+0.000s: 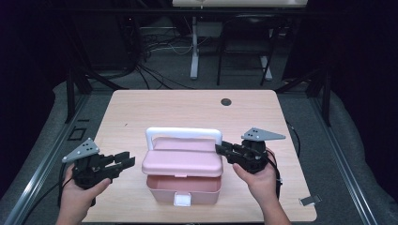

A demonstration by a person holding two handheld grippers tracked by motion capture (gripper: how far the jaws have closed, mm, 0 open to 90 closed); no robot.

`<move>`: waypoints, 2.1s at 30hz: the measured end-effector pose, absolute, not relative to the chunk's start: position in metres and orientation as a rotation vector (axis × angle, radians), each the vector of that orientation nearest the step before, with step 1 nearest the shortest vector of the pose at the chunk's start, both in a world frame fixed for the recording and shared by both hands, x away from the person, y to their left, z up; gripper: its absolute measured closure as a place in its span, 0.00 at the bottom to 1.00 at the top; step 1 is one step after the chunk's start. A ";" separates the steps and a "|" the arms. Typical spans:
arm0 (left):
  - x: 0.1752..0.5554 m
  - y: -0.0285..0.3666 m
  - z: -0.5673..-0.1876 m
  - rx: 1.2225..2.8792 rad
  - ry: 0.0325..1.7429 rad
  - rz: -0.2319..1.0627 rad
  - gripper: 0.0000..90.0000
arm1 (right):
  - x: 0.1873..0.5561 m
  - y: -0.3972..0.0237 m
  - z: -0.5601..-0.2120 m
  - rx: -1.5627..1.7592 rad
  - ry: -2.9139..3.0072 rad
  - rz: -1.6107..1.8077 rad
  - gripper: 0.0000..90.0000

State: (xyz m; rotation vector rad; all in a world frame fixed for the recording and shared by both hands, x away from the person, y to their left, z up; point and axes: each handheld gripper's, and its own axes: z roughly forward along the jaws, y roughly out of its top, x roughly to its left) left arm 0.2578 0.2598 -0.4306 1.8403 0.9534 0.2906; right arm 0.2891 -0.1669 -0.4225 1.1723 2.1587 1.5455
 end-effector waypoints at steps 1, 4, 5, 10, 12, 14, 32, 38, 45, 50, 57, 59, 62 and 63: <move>0.256 0.261 -0.432 1.844 0.954 0.292 0.71 | 0.289 -0.167 -0.422 1.173 2.158 1.546 0.83; 0.249 0.263 -0.438 1.852 0.964 0.292 0.71 | 0.289 -0.167 -0.422 1.170 2.156 1.547 0.83; 0.248 0.263 -0.440 1.852 0.966 0.297 0.71 | 0.289 -0.167 -0.422 1.170 2.157 1.546 0.83; 0.246 0.257 -0.448 1.864 0.962 0.283 0.71 | 0.289 -0.167 -0.422 1.173 2.157 1.547 0.83; 0.246 0.252 -0.450 1.881 0.945 0.276 0.71 | 0.289 -0.167 -0.422 1.172 2.159 1.546 0.83; 0.245 0.246 -0.451 1.887 0.928 0.269 0.71 | 0.288 -0.167 -0.422 1.173 2.160 1.545 0.83; 0.242 0.229 -0.446 1.906 0.881 0.290 0.70 | 0.288 -0.168 -0.425 1.185 2.159 1.550 0.82; 0.243 0.229 -0.442 1.906 0.867 0.303 0.70 | 0.289 -0.169 -0.426 1.184 2.156 1.551 0.79; 0.245 0.228 -0.437 1.893 0.863 0.312 0.70 | 0.289 -0.173 -0.425 1.200 2.134 1.553 0.77; 0.247 0.228 -0.433 1.893 0.855 0.327 0.70 | 0.288 -0.176 -0.424 1.204 2.115 1.559 0.77; 0.250 0.228 -0.428 1.879 0.849 0.336 0.71 | 0.287 -0.181 -0.424 1.217 2.099 1.560 0.77; 0.251 0.228 -0.426 1.869 0.850 0.335 0.72 | 0.287 -0.182 -0.424 1.220 2.096 1.561 0.77; 0.253 0.228 -0.423 1.864 0.838 0.339 0.74 | 0.287 -0.183 -0.424 1.227 2.092 1.558 0.77; 0.254 0.227 -0.423 1.859 0.835 0.343 0.75 | 0.287 -0.183 -0.425 1.229 2.091 1.556 0.77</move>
